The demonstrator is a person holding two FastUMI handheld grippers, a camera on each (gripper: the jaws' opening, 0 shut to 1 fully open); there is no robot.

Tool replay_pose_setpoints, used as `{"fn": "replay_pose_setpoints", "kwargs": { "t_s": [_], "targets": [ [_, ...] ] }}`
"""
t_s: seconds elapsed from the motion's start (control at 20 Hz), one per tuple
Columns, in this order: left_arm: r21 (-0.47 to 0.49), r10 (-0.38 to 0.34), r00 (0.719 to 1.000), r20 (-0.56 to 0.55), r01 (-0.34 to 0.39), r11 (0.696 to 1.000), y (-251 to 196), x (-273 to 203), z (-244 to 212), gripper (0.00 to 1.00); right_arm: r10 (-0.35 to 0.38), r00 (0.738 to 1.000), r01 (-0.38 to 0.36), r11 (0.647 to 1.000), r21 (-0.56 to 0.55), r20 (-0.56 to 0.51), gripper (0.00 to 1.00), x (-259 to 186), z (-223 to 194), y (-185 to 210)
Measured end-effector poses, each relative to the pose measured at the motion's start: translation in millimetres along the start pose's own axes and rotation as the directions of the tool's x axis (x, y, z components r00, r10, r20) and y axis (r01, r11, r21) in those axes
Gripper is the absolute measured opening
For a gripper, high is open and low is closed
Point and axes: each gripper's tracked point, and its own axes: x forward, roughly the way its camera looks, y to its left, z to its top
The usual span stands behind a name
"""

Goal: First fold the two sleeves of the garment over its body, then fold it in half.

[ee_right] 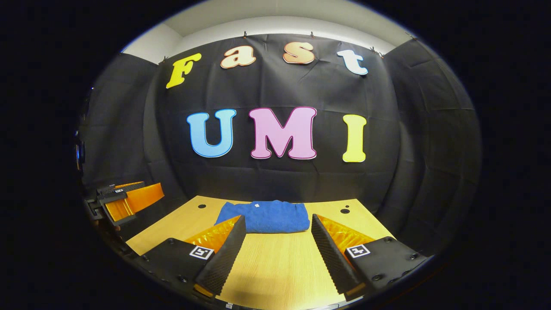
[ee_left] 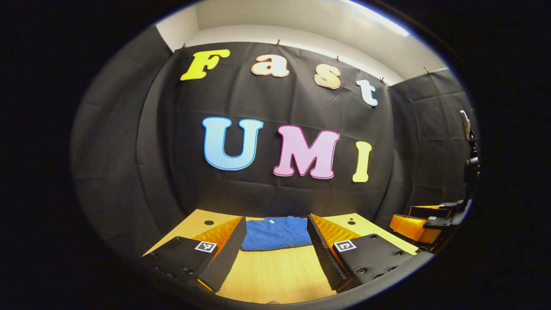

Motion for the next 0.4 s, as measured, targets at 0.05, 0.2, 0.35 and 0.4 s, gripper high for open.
{"fn": "replay_pose_setpoints", "kwargs": {
  "t_s": [0.05,0.2,0.35,0.4],
  "targets": [
    [0.007,-0.008,1.0,0.01,0.008,1.0,-4.1,-0.5,3.7,0.81,0.005,1.0,-0.005,1.0,0.004,0.006,0.95,0.4,3.0,0.2],
    [-0.005,-0.017,1.0,0.008,0.017,1.0,-12.5,0.5,6.5,0.81,0.009,1.0,-0.009,1.0,0.005,0.03,0.96,2.2,15.4,-3.1],
    [-0.029,-0.009,1.0,0.027,0.009,1.0,-14.6,3.1,11.0,0.81,0.012,0.999,-0.013,1.0,0.002,0.047,0.96,4.0,22.0,-9.1],
    [-0.026,-0.01,1.0,0.029,0.011,1.0,-15.6,4.6,9.4,0.81,0.013,0.999,-0.013,1.0,0.002,0.046,0.95,4.7,21.6,-10.6]
  ]
}}
